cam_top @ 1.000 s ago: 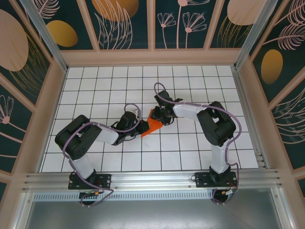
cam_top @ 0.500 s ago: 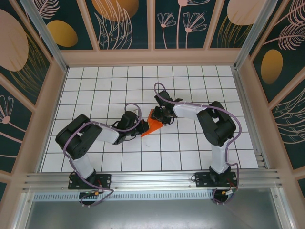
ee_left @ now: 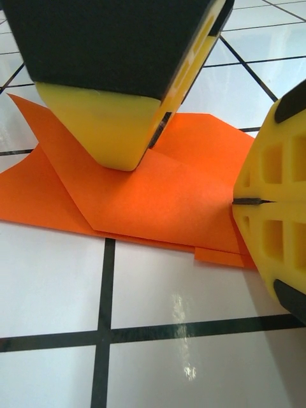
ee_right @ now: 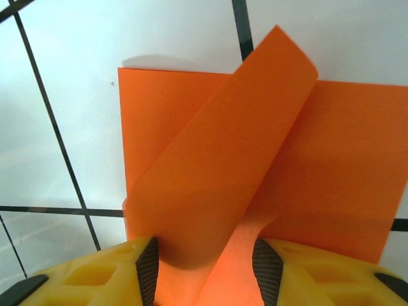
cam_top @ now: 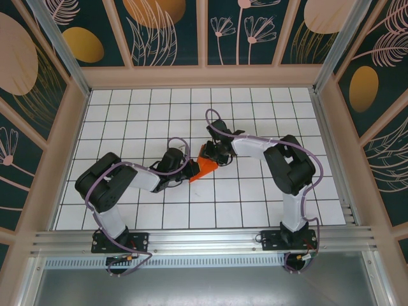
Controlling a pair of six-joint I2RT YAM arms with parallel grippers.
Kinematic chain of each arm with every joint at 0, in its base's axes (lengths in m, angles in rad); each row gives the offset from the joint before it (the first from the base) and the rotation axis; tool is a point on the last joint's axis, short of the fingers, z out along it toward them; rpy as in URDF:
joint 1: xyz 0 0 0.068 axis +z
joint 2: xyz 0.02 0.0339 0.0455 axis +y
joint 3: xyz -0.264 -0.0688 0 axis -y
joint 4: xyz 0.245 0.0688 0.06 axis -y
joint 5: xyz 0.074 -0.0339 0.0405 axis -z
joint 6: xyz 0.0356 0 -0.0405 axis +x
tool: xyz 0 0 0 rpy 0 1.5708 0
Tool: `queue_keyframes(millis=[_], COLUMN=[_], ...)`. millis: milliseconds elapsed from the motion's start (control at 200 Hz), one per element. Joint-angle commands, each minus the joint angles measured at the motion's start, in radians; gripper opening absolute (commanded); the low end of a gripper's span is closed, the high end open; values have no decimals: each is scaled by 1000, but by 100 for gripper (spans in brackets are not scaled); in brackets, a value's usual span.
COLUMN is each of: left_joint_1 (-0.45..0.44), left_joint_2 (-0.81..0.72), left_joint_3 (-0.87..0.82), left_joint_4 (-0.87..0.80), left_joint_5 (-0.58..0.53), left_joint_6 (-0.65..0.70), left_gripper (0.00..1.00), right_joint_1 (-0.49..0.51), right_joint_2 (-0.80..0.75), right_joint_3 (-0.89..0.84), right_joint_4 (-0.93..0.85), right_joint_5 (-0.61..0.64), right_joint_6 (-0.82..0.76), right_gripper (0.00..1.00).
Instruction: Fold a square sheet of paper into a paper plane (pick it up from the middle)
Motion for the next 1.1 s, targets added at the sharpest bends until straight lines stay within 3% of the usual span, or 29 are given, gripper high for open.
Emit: queue_keyframes(millis=[0,120,310,465,696,1091], left_joint_1=[-1,0,-1,-1,-1,-1], left_joint_2=[45,45,40,40,36,31], left_joint_3=[-23,-27,-31,-25,-28,-21], left_joint_4=[-138,-142,-158,-183,-207,-232], left_joint_5=[-13,-1,3,0,-8,-17], left_joint_6=[27,38,58,61,50,50], left_gripper=[0,0,0,0,0,0], right_joint_1=[-59,-93,-106,-91,-63,-49], right_joint_2=[-45,-135,-228,-207,-142,-41], right_joint_3=[11,-19,-122,-157,-188,-175], right_joint_4=[-40,21,121,187,261,273], right_joint_5=[44,-45,-134,-262,-332,-354], right_joint_6=[-95,-148,-220,-259,-253,-274], right_gripper=[54,55,48,33,12,5])
